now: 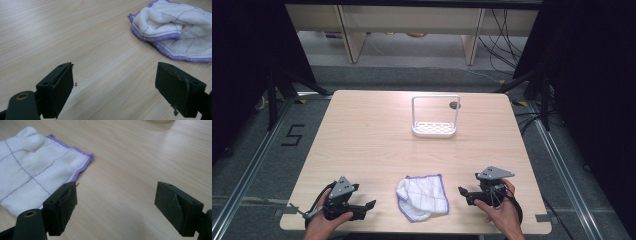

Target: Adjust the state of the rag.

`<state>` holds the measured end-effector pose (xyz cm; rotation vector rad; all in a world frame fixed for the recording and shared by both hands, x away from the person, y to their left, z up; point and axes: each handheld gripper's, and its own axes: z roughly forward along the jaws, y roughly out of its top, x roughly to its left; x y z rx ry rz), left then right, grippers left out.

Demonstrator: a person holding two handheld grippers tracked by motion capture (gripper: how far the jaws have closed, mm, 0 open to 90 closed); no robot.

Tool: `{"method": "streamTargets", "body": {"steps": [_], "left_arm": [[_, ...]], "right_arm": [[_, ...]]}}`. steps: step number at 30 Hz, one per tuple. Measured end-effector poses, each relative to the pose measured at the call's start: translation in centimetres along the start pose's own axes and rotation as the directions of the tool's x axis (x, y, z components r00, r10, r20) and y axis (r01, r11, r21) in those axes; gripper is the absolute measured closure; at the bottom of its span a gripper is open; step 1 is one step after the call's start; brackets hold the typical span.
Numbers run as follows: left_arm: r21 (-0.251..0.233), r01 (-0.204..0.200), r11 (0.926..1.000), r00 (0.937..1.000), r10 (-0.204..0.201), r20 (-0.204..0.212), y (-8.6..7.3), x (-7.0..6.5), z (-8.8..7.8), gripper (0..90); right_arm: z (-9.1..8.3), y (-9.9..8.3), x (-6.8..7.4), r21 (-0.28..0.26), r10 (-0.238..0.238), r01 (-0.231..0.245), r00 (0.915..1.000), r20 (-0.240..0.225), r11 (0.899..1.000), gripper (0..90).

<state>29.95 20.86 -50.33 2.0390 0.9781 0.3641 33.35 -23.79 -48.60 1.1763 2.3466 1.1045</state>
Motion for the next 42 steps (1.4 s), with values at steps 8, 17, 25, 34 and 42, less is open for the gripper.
{"method": "streamTargets", "body": {"steps": [8,17,25,34,42], "left_arm": [[0.008,0.011,0.9999,0.9999,-0.011,0.003,0.0,0.1,-0.1,14.8],[-0.007,0.036,0.9993,0.9993,-0.036,0.005,0.0,0.0,0.2,14.8],[0.016,0.014,0.9998,0.9998,-0.014,0.011,0.1,0.1,0.2,14.8],[-0.005,0.037,0.9993,0.9993,-0.037,0.010,0.2,-0.1,0.6,14.8],[-0.009,0.035,0.9994,0.9992,-0.034,0.020,0.3,-0.1,0.7,14.8]], "right_arm": [[0.2,0.5,1.8,0.000,-0.026,0.026,0.9989,-0.039,1.000,18.6],[0.7,1.2,2.7,-0.010,-0.071,0.071,0.9962,-0.049,0.997,20.4],[1.4,2.0,3.7,0.005,-0.092,0.093,0.9918,-0.088,0.996,21.2],[3.2,3.4,7.9,0.005,-0.173,0.178,0.9620,-0.211,0.984,22.5],[5.5,5.5,5.8,0.023,-0.177,0.180,0.9789,-0.103,0.983,30.8]]}}
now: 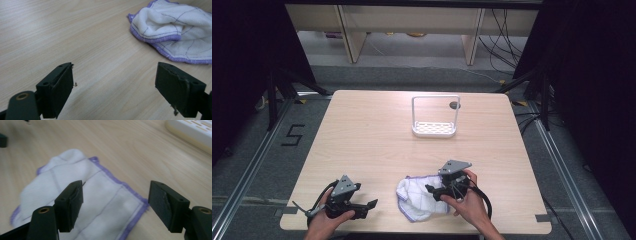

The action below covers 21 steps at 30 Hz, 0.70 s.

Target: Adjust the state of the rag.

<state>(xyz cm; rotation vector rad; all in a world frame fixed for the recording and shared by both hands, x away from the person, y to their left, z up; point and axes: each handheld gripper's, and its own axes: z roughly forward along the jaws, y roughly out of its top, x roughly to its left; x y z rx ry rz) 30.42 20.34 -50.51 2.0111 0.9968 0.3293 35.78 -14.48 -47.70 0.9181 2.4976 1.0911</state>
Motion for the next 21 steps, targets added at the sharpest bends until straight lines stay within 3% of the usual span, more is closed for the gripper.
{"method": "streamTargets", "body": {"steps": [3,6,8,10,15,17,19,21], "left_arm": [[0.015,-0.013,0.9998,0.9999,0.013,0.000,0.1,0.0,-0.1,14.8],[-0.012,0.007,0.9999,1.0000,-0.007,0.003,0.1,-0.2,0.1,14.8],[-0.008,0.008,0.9999,1.0000,-0.008,0.005,0.0,-0.2,0.1,14.8],[-0.010,0.009,0.9999,1.0000,-0.009,0.004,0.1,-0.2,0.1,14.8],[-0.006,0.006,1.0000,1.0000,-0.006,0.004,0.1,-0.2,0.1,14.8],[0.011,-0.023,0.9997,0.9997,0.023,0.010,0.2,0.0,0.1,14.9],[0.012,-0.018,0.9998,0.9998,0.018,0.007,0.1,-0.1,0.1,14.8],[0.010,-0.020,0.9998,0.9998,0.019,0.009,0.2,0.0,0.1,14.8]], "right_arm": [[0.9,0.0,-1.0,0.029,0.011,-0.011,0.9996,0.028,1.000,34.5],[1.8,0.0,-1.5,0.046,0.014,-0.017,0.9982,0.057,0.999,39.1],[2.0,0.1,-1.8,0.078,0.016,-0.019,0.9989,0.044,0.997,41.2],[2.4,0.0,-1.8,0.088,0.000,-0.005,0.9987,0.050,0.996,43.5],[3.1,-0.1,-1.9,0.098,0.015,-0.021,0.9980,0.062,0.995,48.4],[3.3,-0.3,-2.1,0.141,0.005,-0.015,0.9974,0.071,0.990,55.0],[3.5,-0.4,-2.3,0.115,0.014,-0.019,0.9990,0.042,0.993,62.8],[3.5,-0.4,-2.3,0.125,-0.014,0.009,0.9994,0.033,0.992,72.9]]}}
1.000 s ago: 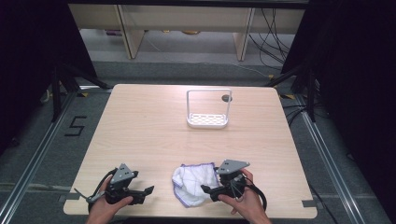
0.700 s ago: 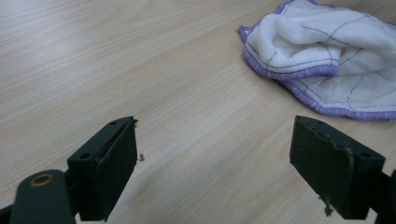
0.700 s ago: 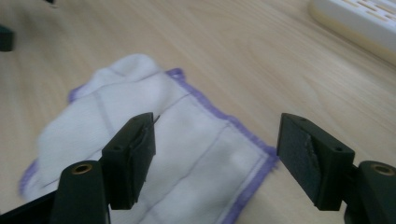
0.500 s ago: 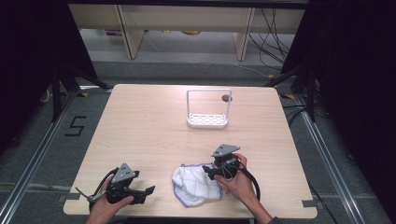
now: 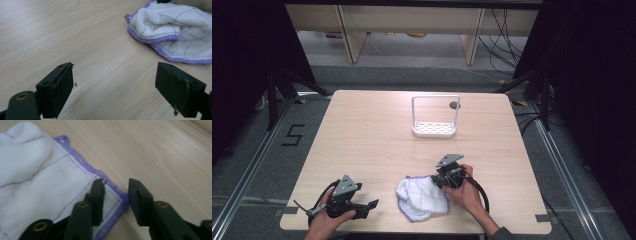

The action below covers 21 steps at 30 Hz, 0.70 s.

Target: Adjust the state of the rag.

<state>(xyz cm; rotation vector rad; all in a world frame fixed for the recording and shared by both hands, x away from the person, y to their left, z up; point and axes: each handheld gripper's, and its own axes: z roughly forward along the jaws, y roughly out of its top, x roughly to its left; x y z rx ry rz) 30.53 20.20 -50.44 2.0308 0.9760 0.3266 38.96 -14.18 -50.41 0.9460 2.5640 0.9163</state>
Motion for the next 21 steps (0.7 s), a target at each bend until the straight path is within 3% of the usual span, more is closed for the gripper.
{"method": "streamTargets", "body": {"steps": [1,4,5,7,8,9,11,15,16,17,18,21], "left_arm": [[-0.002,0.001,1.0000,1.0000,-0.001,0.001,0.0,0.0,0.0,14.9],[-0.001,0.005,1.0000,0.9999,-0.005,-0.010,-0.1,-0.1,0.1,14.8],[0.015,-0.012,0.9998,0.9999,0.012,0.000,0.0,0.1,-0.1,14.8],[0.005,-0.008,1.0000,1.0000,0.008,-0.002,0.0,0.0,-0.1,14.8],[0.000,-0.008,1.0000,1.0000,0.008,-0.004,0.0,0.0,-0.1,14.8],[0.003,-0.008,1.0000,1.0000,0.008,-0.003,0.0,0.1,-0.1,14.8],[-0.006,0.008,0.9999,1.0000,-0.008,0.001,0.2,0.2,-0.1,14.8],[-0.032,0.050,0.9982,0.9985,-0.050,0.022,0.5,0.2,0.1,14.9],[-0.044,0.056,0.9974,0.9983,-0.056,0.015,0.6,0.1,0.2,14.9],[-0.025,0.031,0.9992,0.9992,-0.031,0.025,0.7,0.4,0.1,14.9],[-0.048,0.070,0.9964,0.9971,-0.069,0.034,0.9,0.3,0.3,15.0],[-0.057,0.071,0.9958,0.9964,-0.068,0.050,1.5,0.6,0.4,15.0]], "right_arm": [[-0.1,0.0,0.1,0.008,0.014,-0.014,0.9994,-0.030,1.000,76.6],[-0.1,0.0,0.1,-0.002,-0.012,0.012,0.9994,-0.031,1.000,84.0],[-0.2,0.0,0.2,0.003,-0.011,0.011,0.9995,-0.029,1.000,86.0],[-0.7,0.1,0.0,-0.058,-0.043,0.040,0.9977,-0.052,0.998,87.2],[-1.0,0.2,0.1,-0.065,-0.010,0.007,0.9990,-0.043,0.998,87.3],[-1.5,0.5,0.2,-0.085,-0.011,0.007,0.9987,-0.049,0.996,87.4],[-2.6,1.1,0.1,-0.120,-0.047,0.041,0.9978,-0.048,0.992,87.6],[-5.4,2.4,0.8,-0.184,-0.075,0.063,0.9954,-0.060,0.981,87.8],[-6.0,2.8,1.0,-0.198,-0.101,0.088,0.9934,-0.054,0.976,87.9],[-6.6,3.1,1.2,-0.211,-0.111,0.098,0.9924,-0.053,0.972,87.9],[-7.2,3.5,1.3,-0.229,-0.121,0.105,0.9911,-0.056,0.968,87.9],[-8.8,4.4,1.6,-0.269,-0.164,0.145,0.9851,-0.051,0.952,87.9]]}}
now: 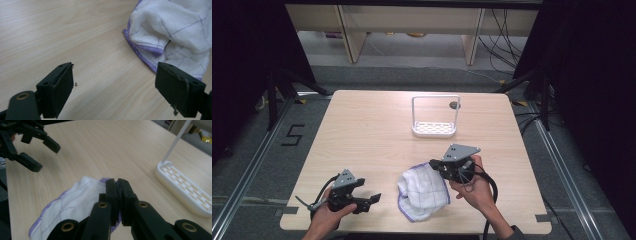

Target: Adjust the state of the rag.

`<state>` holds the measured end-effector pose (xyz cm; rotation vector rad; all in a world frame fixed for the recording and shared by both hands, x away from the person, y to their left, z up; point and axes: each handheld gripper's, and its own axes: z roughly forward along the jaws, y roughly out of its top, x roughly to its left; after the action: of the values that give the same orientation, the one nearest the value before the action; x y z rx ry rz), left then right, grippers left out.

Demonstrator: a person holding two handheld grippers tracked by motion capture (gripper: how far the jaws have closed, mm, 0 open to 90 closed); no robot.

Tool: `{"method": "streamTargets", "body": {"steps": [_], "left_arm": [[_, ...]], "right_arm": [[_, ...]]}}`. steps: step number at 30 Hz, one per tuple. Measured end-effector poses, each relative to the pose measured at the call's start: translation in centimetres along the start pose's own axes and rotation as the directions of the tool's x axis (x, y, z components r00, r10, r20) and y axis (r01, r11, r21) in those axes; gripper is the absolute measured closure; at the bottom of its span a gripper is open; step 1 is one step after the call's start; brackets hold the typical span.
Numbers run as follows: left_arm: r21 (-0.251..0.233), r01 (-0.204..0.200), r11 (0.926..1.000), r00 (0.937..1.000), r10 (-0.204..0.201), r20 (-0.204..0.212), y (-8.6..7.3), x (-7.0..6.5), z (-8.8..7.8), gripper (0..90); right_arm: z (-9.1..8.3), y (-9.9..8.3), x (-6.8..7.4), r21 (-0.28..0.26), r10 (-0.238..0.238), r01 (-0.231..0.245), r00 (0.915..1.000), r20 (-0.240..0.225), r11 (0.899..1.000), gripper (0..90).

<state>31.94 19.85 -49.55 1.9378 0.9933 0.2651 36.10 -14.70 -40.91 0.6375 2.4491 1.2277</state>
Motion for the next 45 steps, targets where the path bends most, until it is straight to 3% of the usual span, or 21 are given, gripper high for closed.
{"method": "streamTargets", "body": {"steps": [5,9,13,15,20,26,27,29,31,32,34,36,38,41,42,43,44,45], "left_arm": [[-0.032,0.030,0.9990,0.9995,-0.030,0.014,1.4,0.2,0.5,15.0],[-0.021,0.029,0.9993,0.9983,-0.028,0.051,2.3,-0.1,1.8,15.0],[-0.011,0.014,0.9998,0.9972,-0.013,0.074,3.2,-0.5,3.7,18.2],[0.019,0.008,0.9998,0.9954,-0.010,0.096,3.8,-0.4,4.9,21.7],[0.047,0.003,0.9989,0.9945,-0.008,0.104,4.4,-0.3,6.8,26.9],[0.066,-0.073,0.9951,0.9914,0.065,0.114,4.8,-1.0,8.7,33.0],[0.067,-0.068,0.9954,0.9923,0.060,0.108,4.9,-1.3,9.0,33.7],[0.092,-0.098,0.9909,0.9878,0.086,0.130,5.2,-1.4,9.8,34.7],[0.104,-0.095,0.9900,0.9874,0.081,0.136,5.3,-1.7,10.5,36.4],[0.114,-0.112,0.9871,0.9852,0.095,0.143,5.3,-1.8,10.8,37.6],[0.133,-0.151,0.9796,0.9825,0.134,0.130,5.4,-2.1,11.2,41.3],[0.130,-0.180,0.9751,0.9788,0.164,0.123,5.5,-2.4,11.6,46.6],[0.123,-0.223,0.9672,0.9692,0.206,0.135,5.6,-2.5,12.0,59.7],[0.091,-0.239,0.9667,0.9611,0.222,0.164,5.7,-2.6,12.2,81.1],[0.084,-0.238,0.9677,0.9616,0.223,0.161,5.7,-2.7,12.1,83.5],[0.086,-0.258,0.9624,0.9577,0.243,0.155,5.8,-2.5,11.9,84.8],[0.064,-0.259,0.9636,0.9556,0.247,0.162,6.1,-2.4,11.4,85.3],[0.059,-0.255,0.9652,0.9570,0.243,0.159,6.3,-2.4,11.1,85.6]], "right_arm": [[-2.1,1.8,-0.2,-0.048,-0.023,0.024,0.9995,0.021,0.999,88.0],[-3.3,2.5,-1.1,-0.068,-0.025,0.027,0.9991,0.034,0.997,88.0],[-3.6,1.9,-2.3,-0.069,0.007,-0.003,0.9982,0.060,0.998,88.0],[-3.6,1.4,-2.9,-0.058,0.025,-0.022,0.9985,0.049,0.998,88.0],[-3.5,0.8,-3.5,-0.055,0.039,-0.036,0.9979,0.051,0.998,88.0],[-3.7,0.6,-3.8,-0.052,0.064,-0.062,0.9965,0.053,0.997,88.0],[-3.6,0.6,-4.0,-0.052,0.048,-0.046,0.9977,0.048,0.998,88.0],[-3.5,0.5,-4.0,-0.062,0.049,-0.046,0.9976,0.050,0.997,88.0],[-3.5,0.5,-4.0,-0.051,0.051,-0.049,0.9978,0.043,0.998,87.9],[-3.5,0.5,-4.1,-0.056,0.032,-0.029,0.9979,0.056,0.998,88.0],[-3.5,0.4,-3.9,-0.059,0.072,-0.069,0.9962,0.050,0.996,87.9],[-3.5,0.4,-4.0,-0.061,0.065,-0.062,0.9965,0.052,0.996,87.9],[-3.5,0.3,-4.2,-0.052,0.062,-0.060,0.9973,0.039,0.997,88.0],[-3.6,0.3,-4.4,-0.055,0.062,-0.060,0.9971,0.044,0.997,88.0],[-3.7,0.2,-4.5,-0.055,0.062,-0.059,0.9970,0.047,0.997,88.0],[-3.9,0.1,-4.5,-0.055,0.073,-0.070,0.9956,0.059,0.996,87.9],[-4.0,0.0,-4.6,-0.051,0.087,-0.085,0.9947,0.054,0.995,87.9],[-4.0,-0.2,-5.0,-0.061,0.070,-0.066,0.9955,0.064,0.996,87.9]]}}
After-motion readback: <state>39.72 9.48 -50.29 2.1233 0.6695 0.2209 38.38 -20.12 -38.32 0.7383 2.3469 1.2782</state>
